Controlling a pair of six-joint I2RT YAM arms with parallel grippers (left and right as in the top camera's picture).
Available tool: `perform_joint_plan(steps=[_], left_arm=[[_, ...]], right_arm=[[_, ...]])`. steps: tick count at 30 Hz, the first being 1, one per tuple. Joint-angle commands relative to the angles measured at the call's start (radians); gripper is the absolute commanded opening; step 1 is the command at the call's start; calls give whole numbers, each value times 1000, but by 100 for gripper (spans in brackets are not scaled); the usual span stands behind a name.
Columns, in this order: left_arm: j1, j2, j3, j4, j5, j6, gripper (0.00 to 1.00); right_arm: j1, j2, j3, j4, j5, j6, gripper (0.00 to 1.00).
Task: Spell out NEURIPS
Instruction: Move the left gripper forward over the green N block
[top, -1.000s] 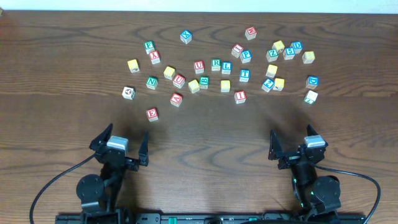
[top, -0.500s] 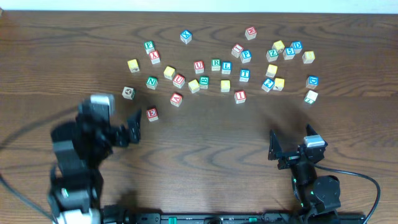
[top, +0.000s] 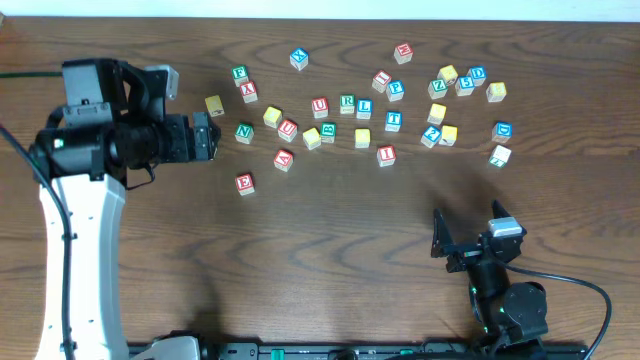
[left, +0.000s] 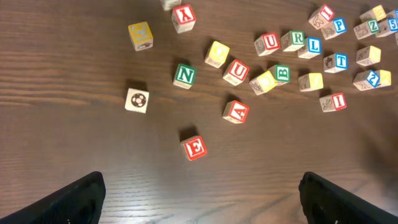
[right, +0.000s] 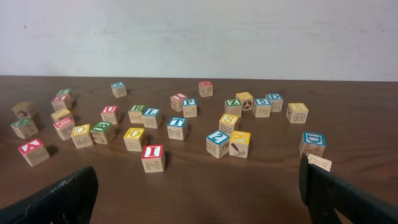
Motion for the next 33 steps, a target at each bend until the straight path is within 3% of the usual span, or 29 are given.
perform_joint_plan(steps=[1,13,19,28,33], left_arm=[[3,4,26,-23,-1,16,98],[-3,4,26,-26,40,53,98],[-87,42,55,-28,-119,15,98],[-174,336,382,-148,-190,-26,98],[-174,433,455,-150,-195,-60,98]], right_arm=[[-8,-4,-1,-5,-2,-6,99],[-8,-4,-1,-5,-2,-6,99],[-8,-4,-1,-4,-2,-6,99],[-8,-4,-1,-4,-2,-6,99],[-8,-4,-1,-5,-2,-6,99]])
